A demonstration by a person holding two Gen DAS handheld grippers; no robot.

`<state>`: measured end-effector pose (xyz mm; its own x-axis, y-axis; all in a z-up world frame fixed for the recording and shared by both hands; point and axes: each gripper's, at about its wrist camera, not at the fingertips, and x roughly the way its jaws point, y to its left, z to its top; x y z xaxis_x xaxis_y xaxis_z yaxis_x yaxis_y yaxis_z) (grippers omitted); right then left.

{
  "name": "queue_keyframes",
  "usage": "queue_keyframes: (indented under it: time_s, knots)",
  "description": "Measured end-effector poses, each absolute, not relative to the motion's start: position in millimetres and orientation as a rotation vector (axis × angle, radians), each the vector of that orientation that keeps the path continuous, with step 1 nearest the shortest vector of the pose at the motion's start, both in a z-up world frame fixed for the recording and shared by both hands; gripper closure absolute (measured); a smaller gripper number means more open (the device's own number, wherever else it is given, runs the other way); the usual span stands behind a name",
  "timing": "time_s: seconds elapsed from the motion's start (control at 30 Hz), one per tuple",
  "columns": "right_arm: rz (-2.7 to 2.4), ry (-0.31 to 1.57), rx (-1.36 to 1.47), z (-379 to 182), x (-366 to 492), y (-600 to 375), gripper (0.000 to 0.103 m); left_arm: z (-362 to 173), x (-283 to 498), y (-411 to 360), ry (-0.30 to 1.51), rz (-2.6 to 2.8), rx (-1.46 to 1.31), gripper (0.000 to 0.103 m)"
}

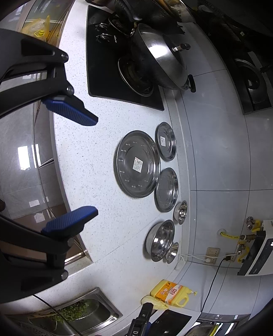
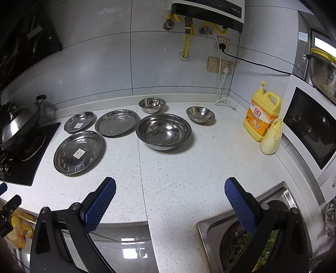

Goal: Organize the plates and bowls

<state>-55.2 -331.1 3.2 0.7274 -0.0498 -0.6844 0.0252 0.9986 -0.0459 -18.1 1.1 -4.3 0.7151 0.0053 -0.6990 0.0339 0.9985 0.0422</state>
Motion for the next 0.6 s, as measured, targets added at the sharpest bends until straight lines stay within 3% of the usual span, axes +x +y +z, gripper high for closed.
queue_keyframes:
  time_s: [0.6]
  knots:
    - [-0.046,0.758,-0.039,2.6,-54.6,-323.9,0.001,-6.6,-14.2,5.7,0.782,-0.040,0.043,0.025]
